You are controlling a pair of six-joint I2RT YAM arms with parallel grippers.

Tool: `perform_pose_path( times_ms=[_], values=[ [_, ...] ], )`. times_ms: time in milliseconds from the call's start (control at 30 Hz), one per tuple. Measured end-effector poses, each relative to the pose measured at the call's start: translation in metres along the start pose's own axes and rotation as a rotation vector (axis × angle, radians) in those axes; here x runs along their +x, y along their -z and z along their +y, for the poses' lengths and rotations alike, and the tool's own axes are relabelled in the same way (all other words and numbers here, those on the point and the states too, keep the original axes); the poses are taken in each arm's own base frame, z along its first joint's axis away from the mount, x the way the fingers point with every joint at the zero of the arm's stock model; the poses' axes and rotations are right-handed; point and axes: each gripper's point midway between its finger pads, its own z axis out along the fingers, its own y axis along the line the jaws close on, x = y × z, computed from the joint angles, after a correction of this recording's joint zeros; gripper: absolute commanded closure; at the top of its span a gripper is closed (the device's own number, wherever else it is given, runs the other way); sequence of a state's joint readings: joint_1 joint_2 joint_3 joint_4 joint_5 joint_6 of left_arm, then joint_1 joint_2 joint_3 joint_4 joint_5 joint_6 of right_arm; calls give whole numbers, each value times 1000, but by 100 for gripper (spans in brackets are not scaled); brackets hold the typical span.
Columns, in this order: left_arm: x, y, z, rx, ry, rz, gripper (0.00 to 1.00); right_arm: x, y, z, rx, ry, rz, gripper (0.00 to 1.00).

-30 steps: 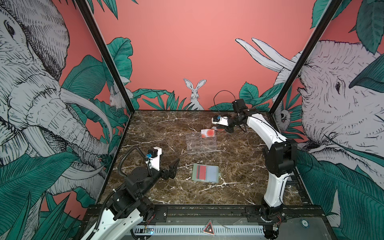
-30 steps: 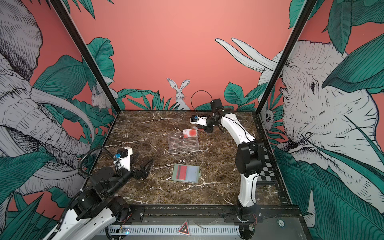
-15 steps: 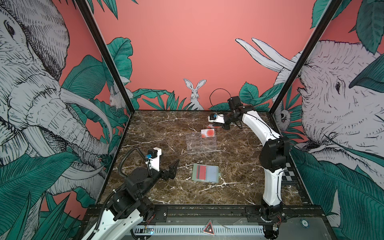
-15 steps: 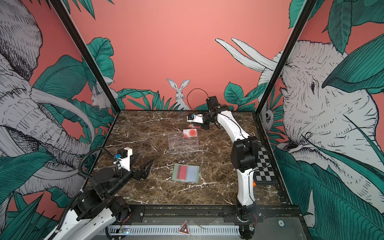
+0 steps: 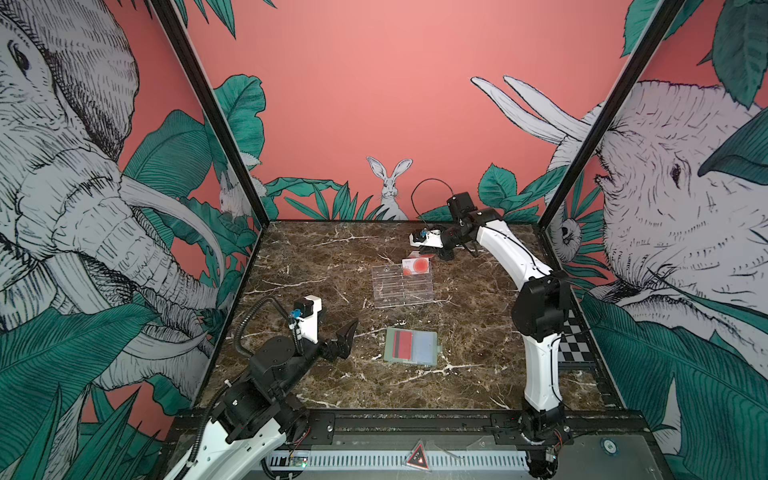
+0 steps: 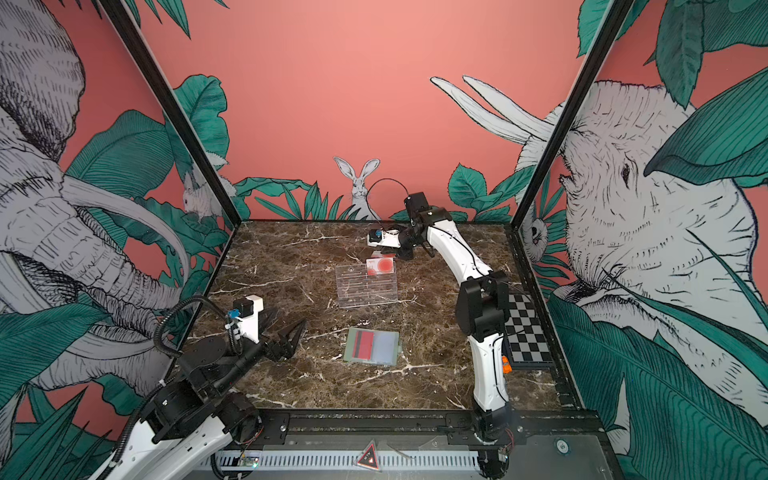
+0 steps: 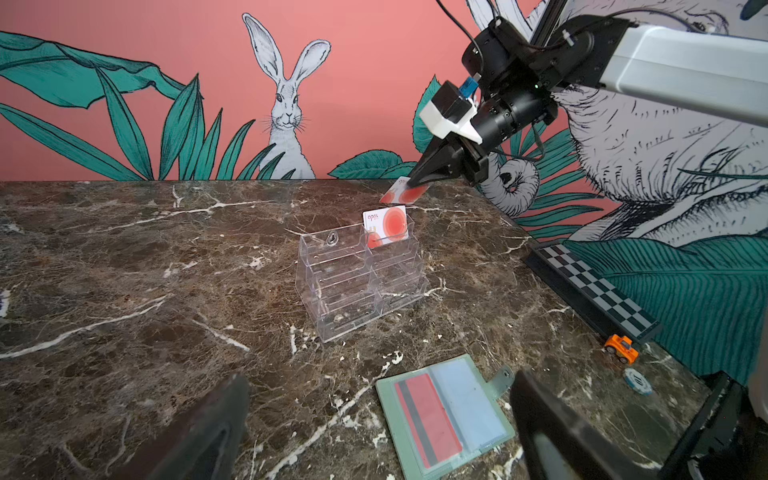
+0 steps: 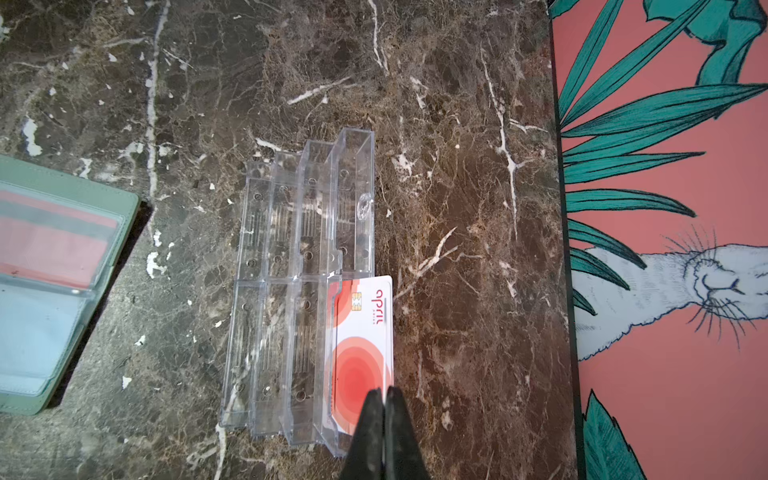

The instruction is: Take the credit cards out of the card holder

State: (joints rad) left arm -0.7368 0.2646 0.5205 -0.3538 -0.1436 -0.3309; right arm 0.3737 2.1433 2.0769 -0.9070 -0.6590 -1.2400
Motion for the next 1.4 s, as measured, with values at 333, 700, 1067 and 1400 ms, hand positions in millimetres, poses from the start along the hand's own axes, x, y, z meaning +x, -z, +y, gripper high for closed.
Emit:
perform_pose_path(
  times_ms=[333,700,1067,1400],
  values=[
    [-1,0,2,-11,2,-4,1,4,-14,4,-27,-9,-1,100],
    [-3,2,2,-11,12,-17,1,5,-18,1,-26,-21,-2,100],
    [1,5,6,-19,16,-24,1,10,-26,4,-40,-46,10,100],
    [3,7,7,-21,20,-20,1,12,-31,6,-47,-60,19,100]
  ],
)
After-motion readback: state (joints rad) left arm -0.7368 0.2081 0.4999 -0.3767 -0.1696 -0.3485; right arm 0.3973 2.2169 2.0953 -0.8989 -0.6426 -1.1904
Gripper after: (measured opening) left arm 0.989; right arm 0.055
